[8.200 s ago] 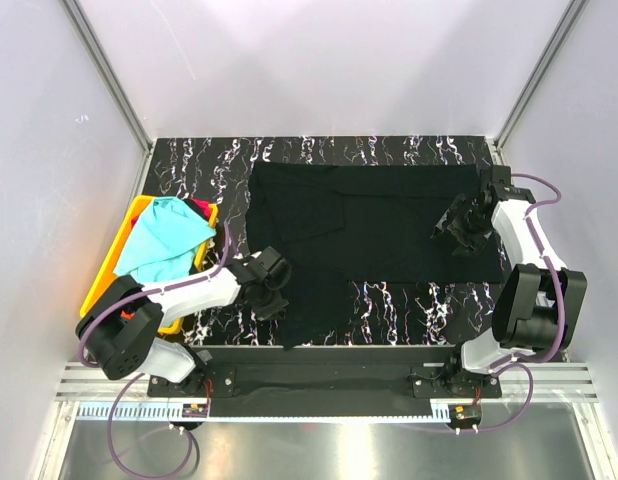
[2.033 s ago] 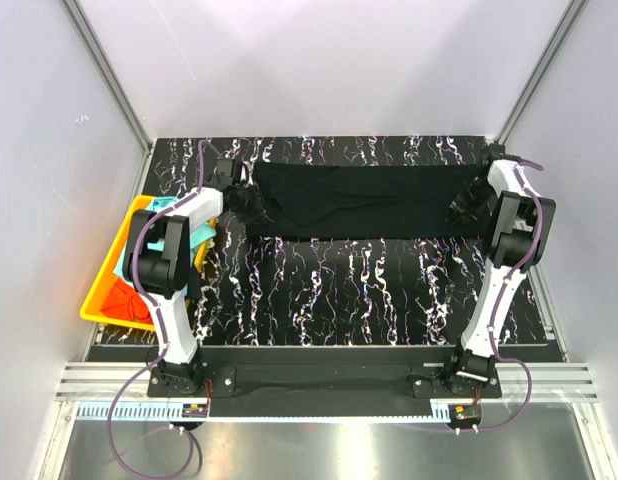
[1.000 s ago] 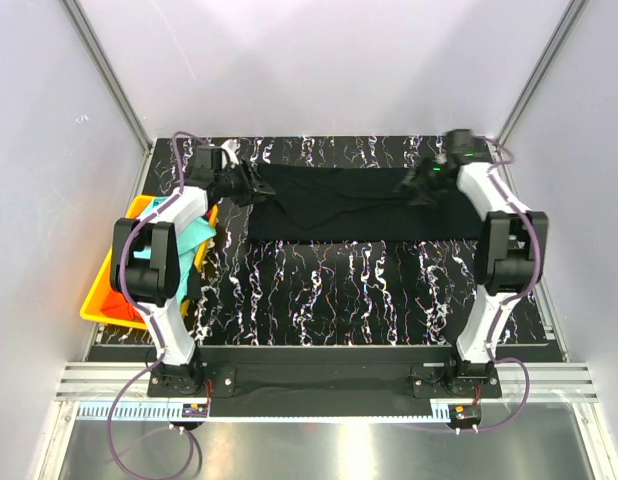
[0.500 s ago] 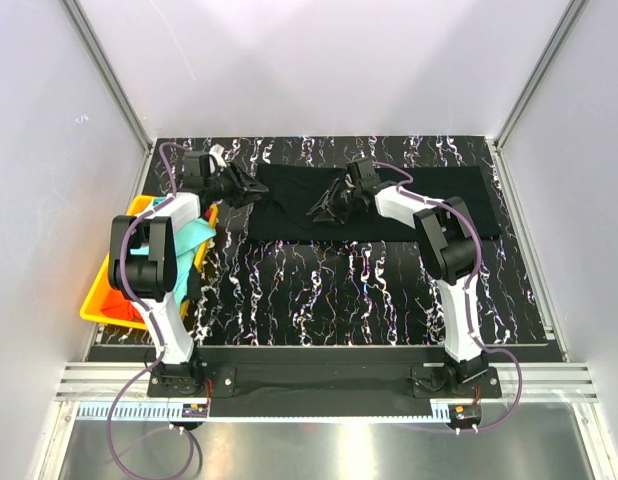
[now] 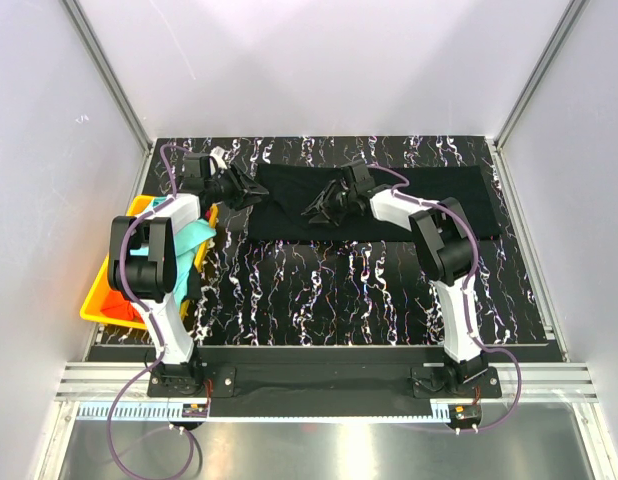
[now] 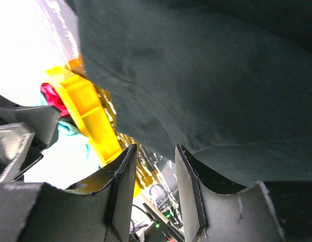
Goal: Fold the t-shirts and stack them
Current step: Fold the tshirt
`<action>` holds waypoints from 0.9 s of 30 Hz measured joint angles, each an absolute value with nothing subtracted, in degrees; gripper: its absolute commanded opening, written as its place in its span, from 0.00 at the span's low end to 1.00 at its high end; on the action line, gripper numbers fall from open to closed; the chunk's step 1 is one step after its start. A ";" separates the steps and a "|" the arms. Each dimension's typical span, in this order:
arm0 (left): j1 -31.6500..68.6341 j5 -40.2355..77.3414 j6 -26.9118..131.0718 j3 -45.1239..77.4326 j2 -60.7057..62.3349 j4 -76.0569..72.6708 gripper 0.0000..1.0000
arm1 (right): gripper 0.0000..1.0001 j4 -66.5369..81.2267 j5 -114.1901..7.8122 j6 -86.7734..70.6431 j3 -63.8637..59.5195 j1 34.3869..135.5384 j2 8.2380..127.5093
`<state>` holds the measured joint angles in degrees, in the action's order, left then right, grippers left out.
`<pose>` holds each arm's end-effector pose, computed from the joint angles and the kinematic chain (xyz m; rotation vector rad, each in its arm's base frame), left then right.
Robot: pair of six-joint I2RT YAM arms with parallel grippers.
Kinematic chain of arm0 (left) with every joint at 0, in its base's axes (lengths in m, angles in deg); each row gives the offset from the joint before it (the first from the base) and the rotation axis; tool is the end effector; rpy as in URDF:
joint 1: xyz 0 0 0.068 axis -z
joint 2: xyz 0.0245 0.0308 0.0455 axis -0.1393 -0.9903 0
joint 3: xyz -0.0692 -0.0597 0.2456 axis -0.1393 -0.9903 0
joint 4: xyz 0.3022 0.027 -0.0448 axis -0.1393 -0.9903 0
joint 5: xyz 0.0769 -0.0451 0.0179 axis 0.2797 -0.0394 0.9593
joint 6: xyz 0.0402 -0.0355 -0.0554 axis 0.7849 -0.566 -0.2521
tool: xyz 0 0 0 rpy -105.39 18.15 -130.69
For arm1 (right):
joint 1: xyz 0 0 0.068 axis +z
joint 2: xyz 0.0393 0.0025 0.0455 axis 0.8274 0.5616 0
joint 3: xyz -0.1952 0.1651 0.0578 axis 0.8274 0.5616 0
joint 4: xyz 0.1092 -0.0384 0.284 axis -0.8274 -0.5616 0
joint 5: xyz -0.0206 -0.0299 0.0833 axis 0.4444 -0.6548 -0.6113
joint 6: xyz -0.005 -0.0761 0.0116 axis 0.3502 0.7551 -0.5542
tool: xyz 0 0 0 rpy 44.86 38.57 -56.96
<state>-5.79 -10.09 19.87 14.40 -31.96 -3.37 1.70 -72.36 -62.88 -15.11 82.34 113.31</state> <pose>0.4658 -0.0574 0.1451 -0.4578 2.2689 -1.1429 0.4641 0.2646 0.0917 0.5375 2.5708 1.2152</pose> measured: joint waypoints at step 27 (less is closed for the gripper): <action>-5.75 -10.07 22.45 19.03 -33.58 -8.29 0.53 | 0.00 2.57 -71.09 -65.85 -13.10 83.19 115.32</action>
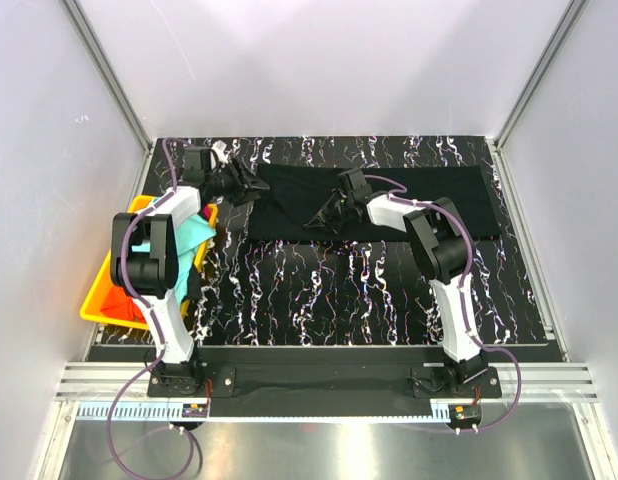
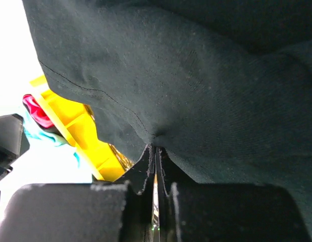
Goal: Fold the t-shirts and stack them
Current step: Fold the tshirt
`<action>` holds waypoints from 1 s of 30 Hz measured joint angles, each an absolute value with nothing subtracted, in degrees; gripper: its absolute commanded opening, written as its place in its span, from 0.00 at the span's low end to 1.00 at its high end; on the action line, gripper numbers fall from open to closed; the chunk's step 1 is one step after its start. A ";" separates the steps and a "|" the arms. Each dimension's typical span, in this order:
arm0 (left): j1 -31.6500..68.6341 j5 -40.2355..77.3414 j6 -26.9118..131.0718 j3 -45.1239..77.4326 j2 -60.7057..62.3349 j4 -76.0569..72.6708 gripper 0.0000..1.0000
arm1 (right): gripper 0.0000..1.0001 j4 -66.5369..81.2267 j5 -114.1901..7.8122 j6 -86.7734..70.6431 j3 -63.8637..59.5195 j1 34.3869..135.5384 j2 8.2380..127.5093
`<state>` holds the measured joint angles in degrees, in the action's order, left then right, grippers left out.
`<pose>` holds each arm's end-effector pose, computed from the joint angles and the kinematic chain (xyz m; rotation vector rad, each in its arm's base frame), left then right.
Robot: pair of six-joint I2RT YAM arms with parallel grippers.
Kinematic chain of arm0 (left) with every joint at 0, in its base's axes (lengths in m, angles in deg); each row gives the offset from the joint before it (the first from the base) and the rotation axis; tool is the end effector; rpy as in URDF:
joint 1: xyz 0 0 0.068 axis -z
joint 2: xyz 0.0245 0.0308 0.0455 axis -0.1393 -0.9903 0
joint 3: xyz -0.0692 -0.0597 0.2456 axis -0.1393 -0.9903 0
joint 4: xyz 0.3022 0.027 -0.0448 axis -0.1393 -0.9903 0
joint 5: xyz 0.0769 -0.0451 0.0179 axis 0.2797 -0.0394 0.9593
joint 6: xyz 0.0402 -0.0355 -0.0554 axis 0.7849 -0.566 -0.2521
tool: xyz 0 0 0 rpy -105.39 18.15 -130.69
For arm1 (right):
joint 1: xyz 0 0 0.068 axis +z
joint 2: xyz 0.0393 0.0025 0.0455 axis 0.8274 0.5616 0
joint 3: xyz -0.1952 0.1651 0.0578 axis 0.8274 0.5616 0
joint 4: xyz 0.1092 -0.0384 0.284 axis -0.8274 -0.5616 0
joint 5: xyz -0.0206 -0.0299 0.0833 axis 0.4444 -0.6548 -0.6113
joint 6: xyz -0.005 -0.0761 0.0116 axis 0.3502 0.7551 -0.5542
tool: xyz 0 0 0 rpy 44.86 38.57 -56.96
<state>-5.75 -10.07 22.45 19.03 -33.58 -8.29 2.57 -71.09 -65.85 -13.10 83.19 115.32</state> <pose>0.4764 -0.0581 0.1537 -0.4253 2.2974 -1.1200 0.4539 0.2668 0.0623 0.6328 2.6231 1.1779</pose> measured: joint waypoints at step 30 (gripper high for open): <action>-4.56 -13.26 19.52 28.82 -45.14 -9.69 0.55 | 0.00 -0.46 -71.63 -64.01 -22.76 73.22 112.72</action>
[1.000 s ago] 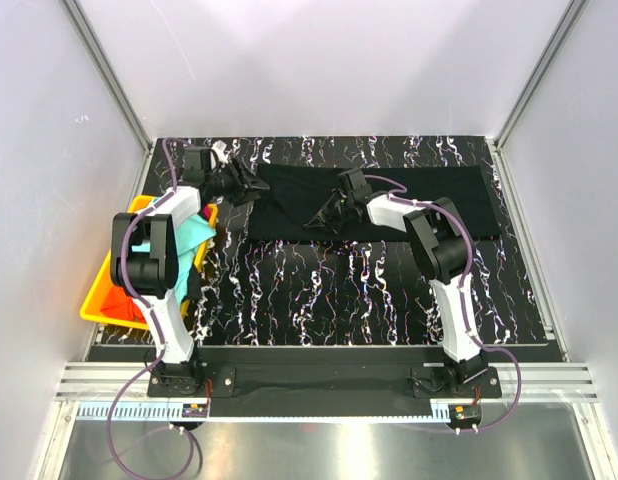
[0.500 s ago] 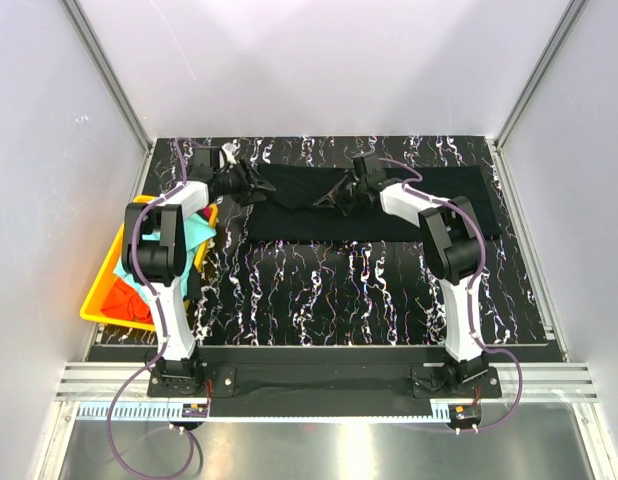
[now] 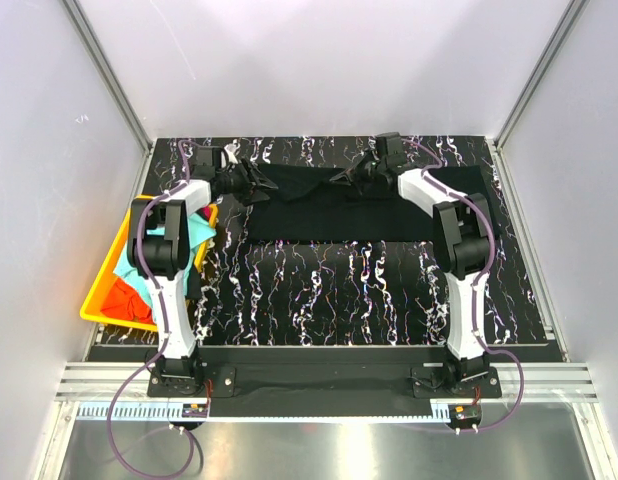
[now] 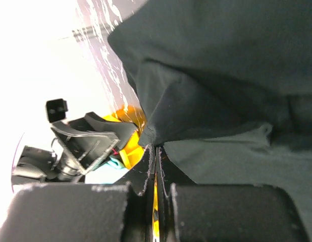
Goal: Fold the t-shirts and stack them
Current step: Fold the tshirt
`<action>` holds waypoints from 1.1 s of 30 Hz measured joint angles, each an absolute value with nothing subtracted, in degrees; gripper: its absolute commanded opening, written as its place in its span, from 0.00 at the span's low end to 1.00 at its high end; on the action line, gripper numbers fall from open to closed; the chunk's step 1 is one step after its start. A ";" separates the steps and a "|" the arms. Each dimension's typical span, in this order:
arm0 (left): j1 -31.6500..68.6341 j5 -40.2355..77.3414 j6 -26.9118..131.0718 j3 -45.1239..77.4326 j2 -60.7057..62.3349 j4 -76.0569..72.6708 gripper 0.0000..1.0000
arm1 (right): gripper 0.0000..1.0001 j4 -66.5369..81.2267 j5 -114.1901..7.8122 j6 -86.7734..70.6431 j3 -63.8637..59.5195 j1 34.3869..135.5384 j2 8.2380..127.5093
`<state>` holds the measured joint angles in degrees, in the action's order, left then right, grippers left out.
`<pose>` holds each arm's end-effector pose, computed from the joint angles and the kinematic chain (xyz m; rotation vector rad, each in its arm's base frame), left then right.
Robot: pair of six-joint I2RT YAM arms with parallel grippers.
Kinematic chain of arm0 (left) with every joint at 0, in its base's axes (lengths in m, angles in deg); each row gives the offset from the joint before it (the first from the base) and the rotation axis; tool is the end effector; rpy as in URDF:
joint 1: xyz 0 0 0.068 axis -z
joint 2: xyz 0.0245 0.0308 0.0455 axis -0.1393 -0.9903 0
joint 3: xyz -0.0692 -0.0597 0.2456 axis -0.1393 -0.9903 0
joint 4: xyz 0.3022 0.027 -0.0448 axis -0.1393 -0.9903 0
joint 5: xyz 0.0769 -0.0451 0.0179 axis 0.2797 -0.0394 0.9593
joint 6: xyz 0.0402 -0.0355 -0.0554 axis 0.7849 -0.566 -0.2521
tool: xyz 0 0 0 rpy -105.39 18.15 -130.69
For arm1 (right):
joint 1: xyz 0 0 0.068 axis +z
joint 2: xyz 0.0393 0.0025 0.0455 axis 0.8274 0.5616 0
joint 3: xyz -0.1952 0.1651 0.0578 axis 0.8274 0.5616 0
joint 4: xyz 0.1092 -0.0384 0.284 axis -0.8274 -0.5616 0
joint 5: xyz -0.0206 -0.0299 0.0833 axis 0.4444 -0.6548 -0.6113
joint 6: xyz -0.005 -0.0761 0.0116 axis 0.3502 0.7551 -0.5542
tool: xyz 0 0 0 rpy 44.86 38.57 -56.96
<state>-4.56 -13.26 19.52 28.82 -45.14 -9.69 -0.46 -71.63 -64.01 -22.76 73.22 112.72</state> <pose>0.5108 -0.0730 0.1195 -0.4681 2.3618 -1.2159 0.5230 0.1941 0.1433 0.6915 2.3714 1.2037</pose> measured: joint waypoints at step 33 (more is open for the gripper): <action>-2.01 -12.85 17.29 35.75 -54.49 -2.10 0.52 | 0.00 -1.40 -75.28 -63.58 -27.18 72.00 118.03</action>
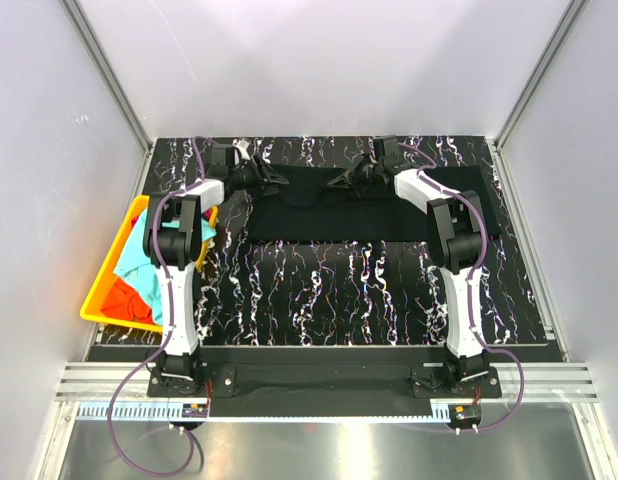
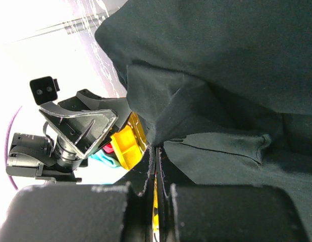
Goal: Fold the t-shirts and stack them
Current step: Fold the tshirt
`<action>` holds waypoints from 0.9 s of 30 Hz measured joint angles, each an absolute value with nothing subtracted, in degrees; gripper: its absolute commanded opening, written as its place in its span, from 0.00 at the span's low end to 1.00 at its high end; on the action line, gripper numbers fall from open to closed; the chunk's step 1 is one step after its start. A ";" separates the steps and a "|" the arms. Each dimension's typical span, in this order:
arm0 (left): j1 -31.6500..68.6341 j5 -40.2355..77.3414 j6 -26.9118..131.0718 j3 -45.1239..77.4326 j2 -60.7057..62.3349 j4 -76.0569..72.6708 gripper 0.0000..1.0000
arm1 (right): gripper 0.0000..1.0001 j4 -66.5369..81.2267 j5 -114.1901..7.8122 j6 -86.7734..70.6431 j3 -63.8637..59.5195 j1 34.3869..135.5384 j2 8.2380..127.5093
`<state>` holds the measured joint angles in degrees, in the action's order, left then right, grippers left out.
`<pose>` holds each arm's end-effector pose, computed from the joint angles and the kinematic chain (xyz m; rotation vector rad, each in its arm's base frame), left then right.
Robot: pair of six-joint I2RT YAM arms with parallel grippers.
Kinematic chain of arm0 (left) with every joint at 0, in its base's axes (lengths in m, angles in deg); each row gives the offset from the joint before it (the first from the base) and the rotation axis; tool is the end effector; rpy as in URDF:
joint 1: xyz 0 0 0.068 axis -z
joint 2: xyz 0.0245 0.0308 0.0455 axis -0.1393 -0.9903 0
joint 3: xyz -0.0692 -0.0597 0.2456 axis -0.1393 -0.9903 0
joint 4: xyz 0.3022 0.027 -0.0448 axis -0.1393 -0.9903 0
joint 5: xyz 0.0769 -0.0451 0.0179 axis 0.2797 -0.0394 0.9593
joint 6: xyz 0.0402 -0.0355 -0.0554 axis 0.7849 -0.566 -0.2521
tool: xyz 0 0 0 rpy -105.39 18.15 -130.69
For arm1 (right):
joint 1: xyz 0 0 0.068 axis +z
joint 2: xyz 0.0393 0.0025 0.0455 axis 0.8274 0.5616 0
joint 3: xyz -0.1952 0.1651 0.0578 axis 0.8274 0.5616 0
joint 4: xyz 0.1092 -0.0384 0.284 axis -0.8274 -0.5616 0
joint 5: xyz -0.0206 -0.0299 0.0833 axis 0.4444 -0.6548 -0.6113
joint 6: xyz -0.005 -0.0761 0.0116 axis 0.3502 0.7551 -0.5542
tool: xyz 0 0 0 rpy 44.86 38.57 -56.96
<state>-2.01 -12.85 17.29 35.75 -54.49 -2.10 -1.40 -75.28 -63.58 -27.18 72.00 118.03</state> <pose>0.5421 -0.0990 0.0924 -0.4085 2.3061 -1.2504 0.5381 0.1900 0.1223 0.6919 2.4105 1.2467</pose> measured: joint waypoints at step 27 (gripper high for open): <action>-4.08 -15.58 18.34 43.60 -55.48 -13.45 0.02 | 0.00 -2.65 -78.30 -59.29 -18.74 72.02 117.25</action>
<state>-4.08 -15.58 18.34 43.60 -55.48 -13.45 -2.65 -78.30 -59.29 -18.74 72.02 117.25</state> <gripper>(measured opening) 0.014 0.010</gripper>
